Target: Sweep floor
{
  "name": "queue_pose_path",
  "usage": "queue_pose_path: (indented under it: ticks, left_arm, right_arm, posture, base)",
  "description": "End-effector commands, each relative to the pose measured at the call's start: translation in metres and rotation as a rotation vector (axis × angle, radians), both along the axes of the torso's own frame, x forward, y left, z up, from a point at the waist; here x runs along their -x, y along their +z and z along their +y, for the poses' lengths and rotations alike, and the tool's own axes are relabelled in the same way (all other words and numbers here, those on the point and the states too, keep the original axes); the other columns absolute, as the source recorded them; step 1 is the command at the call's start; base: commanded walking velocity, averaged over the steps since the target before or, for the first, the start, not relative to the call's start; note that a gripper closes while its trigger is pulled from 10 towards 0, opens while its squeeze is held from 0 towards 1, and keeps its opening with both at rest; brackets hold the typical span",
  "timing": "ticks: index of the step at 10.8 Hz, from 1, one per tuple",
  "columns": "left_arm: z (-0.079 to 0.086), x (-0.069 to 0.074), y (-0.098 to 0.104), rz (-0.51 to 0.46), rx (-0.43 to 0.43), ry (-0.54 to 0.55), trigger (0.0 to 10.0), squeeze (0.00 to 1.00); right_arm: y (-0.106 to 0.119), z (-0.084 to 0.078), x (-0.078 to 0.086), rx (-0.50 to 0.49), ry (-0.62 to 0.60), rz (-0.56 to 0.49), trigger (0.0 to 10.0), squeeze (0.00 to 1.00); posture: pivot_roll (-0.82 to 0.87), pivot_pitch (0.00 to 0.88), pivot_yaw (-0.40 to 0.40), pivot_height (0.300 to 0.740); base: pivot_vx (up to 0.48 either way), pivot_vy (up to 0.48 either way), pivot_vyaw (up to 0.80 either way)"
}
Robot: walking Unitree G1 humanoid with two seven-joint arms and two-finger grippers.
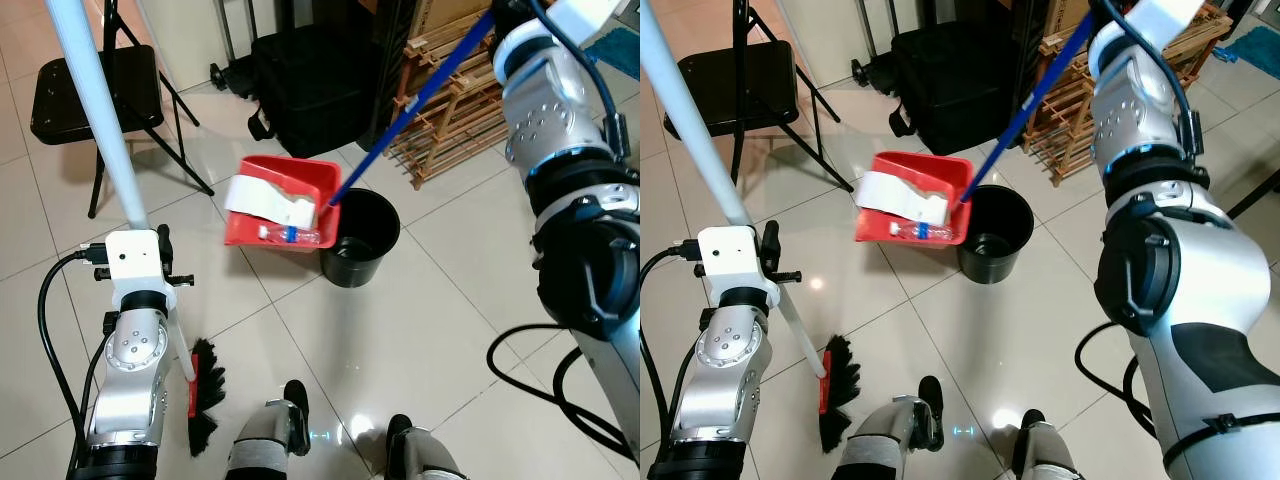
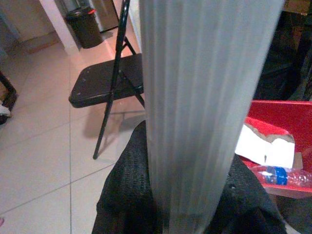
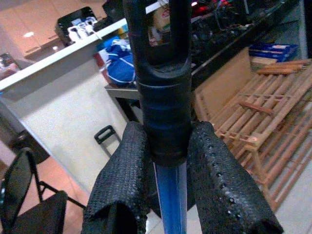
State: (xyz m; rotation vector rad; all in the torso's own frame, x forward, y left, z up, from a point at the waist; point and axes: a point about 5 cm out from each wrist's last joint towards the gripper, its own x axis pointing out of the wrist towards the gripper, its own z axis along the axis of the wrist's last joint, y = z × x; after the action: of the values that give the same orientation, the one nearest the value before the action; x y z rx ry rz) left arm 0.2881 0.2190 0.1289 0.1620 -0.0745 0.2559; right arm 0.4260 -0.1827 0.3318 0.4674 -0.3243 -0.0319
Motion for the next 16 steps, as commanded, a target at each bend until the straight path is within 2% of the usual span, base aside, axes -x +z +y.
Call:
queue_pose_path:
  ticks: [1,3,9,11,16]
  left_arm:
    - [0.002,0.001,0.001,-0.019,-0.001,0.018,10.0,0.0]
    - [0.002,0.001,0.001,-0.019,-0.004,0.019,10.0,0.0]
    - [-0.001,0.002,0.001,-0.021,-0.009,0.015,10.0,0.0]
    - [-0.002,0.002,0.0,-0.021,-0.013,0.013,10.0,0.0]
    - [-0.003,0.003,0.0,-0.021,-0.014,0.009,10.0,0.0]
  right_arm:
    - [0.009,-0.011,0.003,-0.029,-0.041,-0.053,10.0,0.0]
    - [0.007,-0.019,0.005,-0.013,-0.09,-0.057,10.0,0.0]
    - [0.015,-0.025,0.01,0.097,-0.167,-0.143,10.0,0.0]
    - [0.016,-0.023,0.012,0.153,-0.179,-0.185,10.0,0.0]
    - [0.008,-0.017,0.015,0.221,-0.196,-0.239,10.0,0.0]
  posture:
    - [0.08,0.186,0.042,0.74]
    - [0.08,0.187,0.043,0.74]
    - [0.08,0.179,0.044,0.74]
    - [0.07,0.176,0.044,0.74]
    - [0.07,0.174,0.05,0.74]
  base:
    - [0.0,0.0,0.0]
    - [0.0,0.0,0.0]
    - [0.0,0.0,0.0]
    - [0.0,0.0,0.0]
    - [0.0,0.0,0.0]
